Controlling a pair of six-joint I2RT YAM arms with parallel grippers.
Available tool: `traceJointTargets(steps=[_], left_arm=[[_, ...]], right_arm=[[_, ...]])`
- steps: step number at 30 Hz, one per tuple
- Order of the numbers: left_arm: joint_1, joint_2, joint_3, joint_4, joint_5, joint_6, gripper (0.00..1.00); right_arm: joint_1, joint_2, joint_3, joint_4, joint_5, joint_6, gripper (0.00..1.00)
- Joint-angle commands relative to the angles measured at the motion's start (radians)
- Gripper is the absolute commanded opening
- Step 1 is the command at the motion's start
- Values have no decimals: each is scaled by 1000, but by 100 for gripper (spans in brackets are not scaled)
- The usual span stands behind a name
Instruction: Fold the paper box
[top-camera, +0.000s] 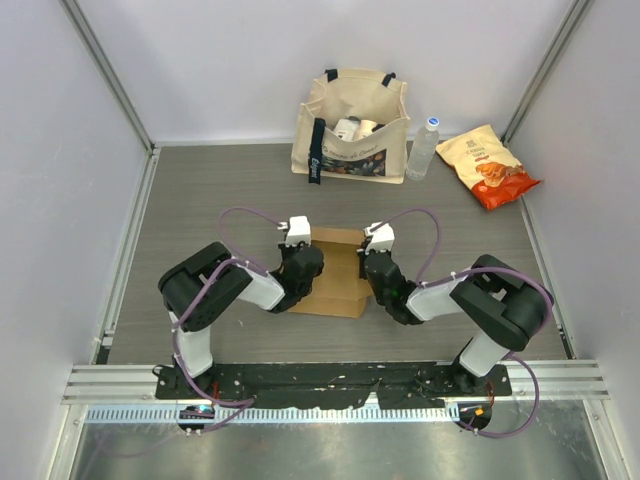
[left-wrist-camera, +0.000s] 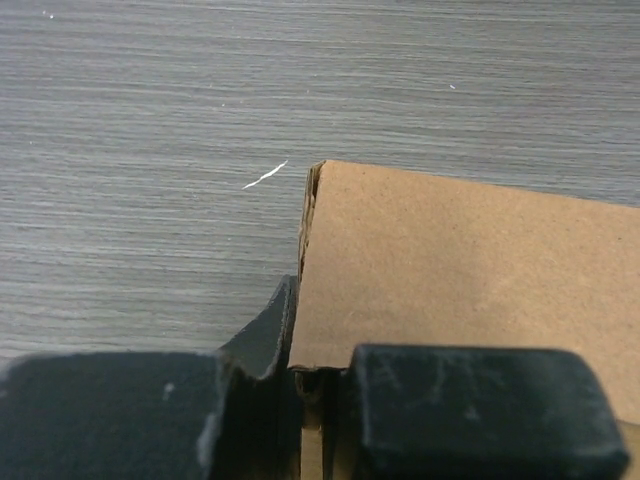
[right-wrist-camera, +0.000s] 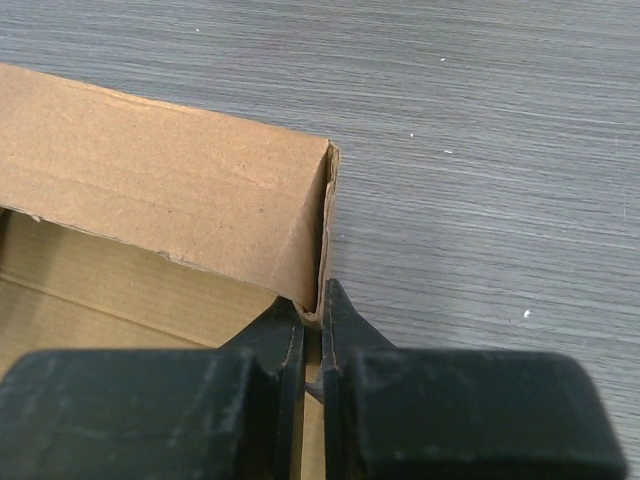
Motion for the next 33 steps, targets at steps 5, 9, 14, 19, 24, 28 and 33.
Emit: traceJointTargets(steps=[5,9,14,19,24,28,33], left_arm=[[28,-70,-87,89,42,34,40],[31,-174,-142,44,89,13,62],[49,-395,-226,-64,235,-18,88],[74,-613,-256,-265,525,-27,90],[106,-844,-308,-439,681,-42,89],[187,-1013,-314,-589,807,-96,92],[315,-1004,-253,-652,890,-224,95]], right_arm=[[7,-59,4,49,23,21,2],[-4,-63,-4,55,27,20,3],[-7,-74,7,33,23,11,9],[-7,-68,18,7,15,12,15],[-8,-72,22,-22,0,21,25],[-8,-86,29,-74,-8,49,39],[-7,-152,65,-210,-40,101,53]])
